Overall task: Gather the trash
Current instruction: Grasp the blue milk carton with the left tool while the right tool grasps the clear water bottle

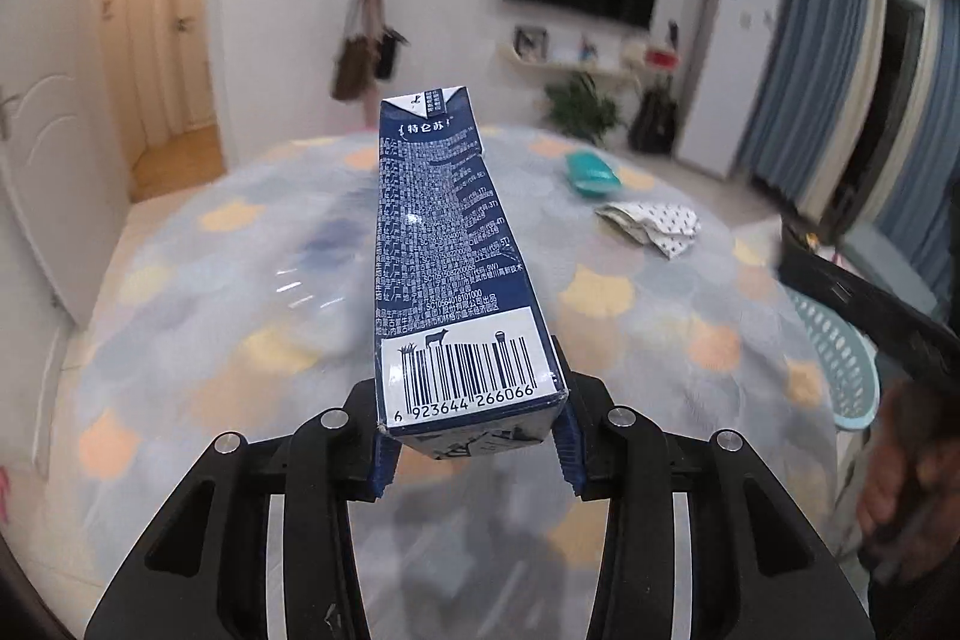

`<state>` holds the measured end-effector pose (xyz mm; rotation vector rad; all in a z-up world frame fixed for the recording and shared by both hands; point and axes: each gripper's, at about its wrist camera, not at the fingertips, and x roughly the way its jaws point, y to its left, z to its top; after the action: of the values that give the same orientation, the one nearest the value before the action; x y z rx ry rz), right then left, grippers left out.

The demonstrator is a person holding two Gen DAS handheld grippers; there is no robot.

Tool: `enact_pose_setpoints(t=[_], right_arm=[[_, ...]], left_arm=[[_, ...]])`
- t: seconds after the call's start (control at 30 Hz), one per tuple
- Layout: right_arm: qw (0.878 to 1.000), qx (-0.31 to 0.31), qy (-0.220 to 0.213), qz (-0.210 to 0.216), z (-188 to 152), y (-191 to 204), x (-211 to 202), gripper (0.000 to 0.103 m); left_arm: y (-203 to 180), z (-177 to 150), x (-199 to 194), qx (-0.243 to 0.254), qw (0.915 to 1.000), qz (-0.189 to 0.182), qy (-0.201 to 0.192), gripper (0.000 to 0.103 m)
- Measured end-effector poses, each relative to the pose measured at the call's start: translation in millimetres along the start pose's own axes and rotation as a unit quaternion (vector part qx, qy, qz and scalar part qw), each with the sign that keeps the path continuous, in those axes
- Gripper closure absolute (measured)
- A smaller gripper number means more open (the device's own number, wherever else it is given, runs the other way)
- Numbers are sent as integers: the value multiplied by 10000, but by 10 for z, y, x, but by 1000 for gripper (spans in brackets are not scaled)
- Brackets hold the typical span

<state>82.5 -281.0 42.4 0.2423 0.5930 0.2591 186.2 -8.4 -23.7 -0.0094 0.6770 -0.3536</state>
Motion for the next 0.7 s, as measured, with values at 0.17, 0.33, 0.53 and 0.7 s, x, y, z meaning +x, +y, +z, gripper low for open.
enact_pose_setpoints(t=[0.17, 0.33, 0.53, 0.7], right_arm=[[9980, -14, 426, 459, 154, 506, 451, 30], [9906, 330, 1146, 666, 248, 910, 1138, 30], [9788, 955, 1790, 273, 281, 1212, 1900, 30], [9816, 534, 1795, -384, 242, 1552, 2212, 12]], left_arm=[[446, -239, -420, -434, 9973, 506, -308, 63], [876, -418, -515, -768, 9946, 675, -161, 63], [1072, -533, -612, -911, 9934, 664, -219, 63], [1180, -566, -604, -1069, 9920, 653, -172, 63]])
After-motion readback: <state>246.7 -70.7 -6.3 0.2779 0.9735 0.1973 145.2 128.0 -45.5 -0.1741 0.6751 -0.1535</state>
